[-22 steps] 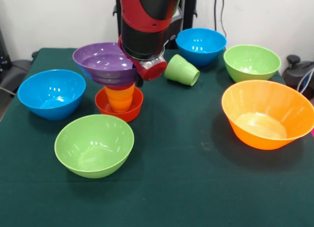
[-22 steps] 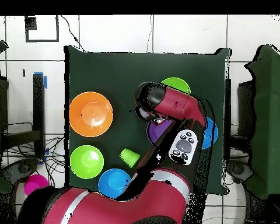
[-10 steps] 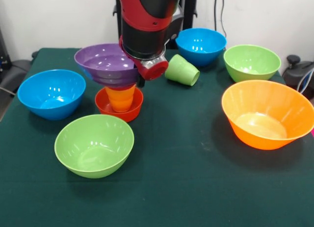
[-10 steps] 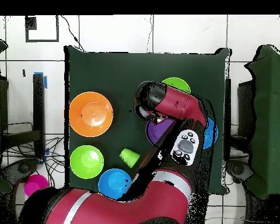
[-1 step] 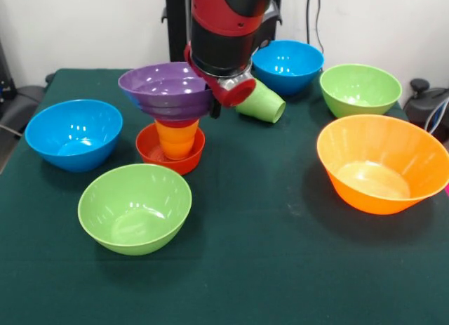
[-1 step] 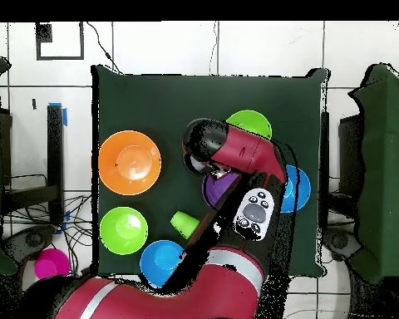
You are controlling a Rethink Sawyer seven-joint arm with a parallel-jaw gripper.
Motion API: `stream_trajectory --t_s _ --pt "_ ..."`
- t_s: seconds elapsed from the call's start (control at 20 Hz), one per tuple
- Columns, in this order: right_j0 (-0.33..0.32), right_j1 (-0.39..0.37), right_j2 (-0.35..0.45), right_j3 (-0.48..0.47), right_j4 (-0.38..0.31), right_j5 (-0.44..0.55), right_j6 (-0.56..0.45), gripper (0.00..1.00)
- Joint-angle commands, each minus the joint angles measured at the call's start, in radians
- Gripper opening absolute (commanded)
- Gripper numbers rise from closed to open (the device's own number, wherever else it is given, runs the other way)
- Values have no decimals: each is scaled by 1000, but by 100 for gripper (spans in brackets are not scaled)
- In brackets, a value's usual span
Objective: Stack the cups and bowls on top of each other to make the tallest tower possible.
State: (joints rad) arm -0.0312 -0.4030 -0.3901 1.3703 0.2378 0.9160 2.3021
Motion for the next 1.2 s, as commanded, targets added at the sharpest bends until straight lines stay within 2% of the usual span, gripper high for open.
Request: stream_trajectory --t_s 0.05,0.45,1.2 --pt "33 -1 86 106 -62 101 34 0" --pt "47 -55 32 104 -99 229 22 0" --pt "20 -161 -89 33 -264 377 -41 0"
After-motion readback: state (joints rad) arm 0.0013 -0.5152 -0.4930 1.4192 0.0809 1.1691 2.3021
